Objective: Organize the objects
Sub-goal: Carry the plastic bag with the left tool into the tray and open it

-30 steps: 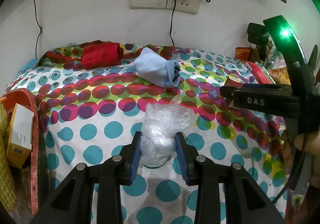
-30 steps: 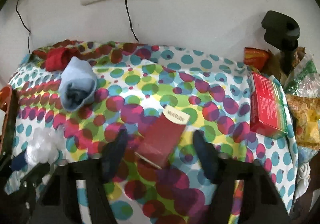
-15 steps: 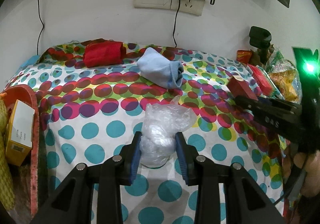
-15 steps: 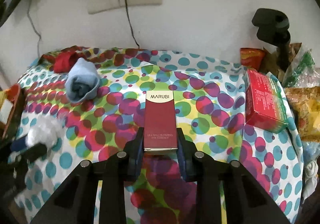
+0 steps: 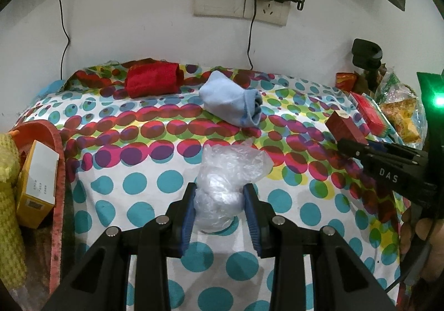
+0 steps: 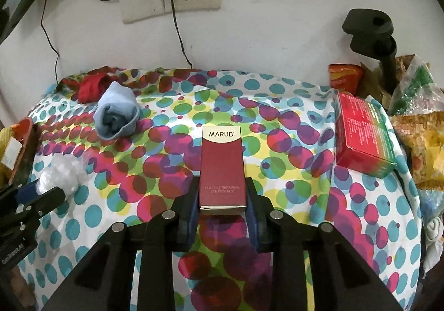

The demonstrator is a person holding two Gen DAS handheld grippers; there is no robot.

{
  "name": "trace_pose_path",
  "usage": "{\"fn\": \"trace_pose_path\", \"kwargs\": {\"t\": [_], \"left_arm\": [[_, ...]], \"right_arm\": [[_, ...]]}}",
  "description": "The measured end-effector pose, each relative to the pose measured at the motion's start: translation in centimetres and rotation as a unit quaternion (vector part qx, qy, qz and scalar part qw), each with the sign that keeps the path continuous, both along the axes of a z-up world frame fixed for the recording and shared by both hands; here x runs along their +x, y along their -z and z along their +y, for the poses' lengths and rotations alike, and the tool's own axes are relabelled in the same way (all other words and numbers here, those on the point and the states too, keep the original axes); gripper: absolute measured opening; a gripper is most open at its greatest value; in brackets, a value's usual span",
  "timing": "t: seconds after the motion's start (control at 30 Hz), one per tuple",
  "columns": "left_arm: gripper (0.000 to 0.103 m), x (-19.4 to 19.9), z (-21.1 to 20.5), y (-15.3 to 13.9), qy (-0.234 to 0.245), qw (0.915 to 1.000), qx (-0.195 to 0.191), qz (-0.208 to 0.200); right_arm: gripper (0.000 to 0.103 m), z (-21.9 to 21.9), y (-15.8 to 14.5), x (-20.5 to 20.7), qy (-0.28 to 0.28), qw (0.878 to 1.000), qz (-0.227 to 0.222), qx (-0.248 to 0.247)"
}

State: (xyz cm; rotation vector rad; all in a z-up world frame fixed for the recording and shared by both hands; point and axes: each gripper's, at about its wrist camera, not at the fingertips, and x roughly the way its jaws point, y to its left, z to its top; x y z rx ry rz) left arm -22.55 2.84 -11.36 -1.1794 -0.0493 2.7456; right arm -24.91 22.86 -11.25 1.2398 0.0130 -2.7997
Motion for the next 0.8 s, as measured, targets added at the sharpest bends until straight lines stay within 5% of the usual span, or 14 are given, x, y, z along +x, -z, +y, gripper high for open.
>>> {"fn": "trace_pose_path", "kwargs": {"t": [0.6,0.8], "left_arm": [[0.035,0.2,-1.5,-0.2,-0.049,0.9987,0.013,0.006],[0.035,1.3,-1.6,-1.0,-0.052,0.9976,0.012,0.043]], "right_arm": [[0.028,-1.0,-0.5,-0.3,-0.004,1.0,0.004,0.016],[0.028,0.3,-0.6,-0.3,0.013,1.0,0.005,-0.009]]}}
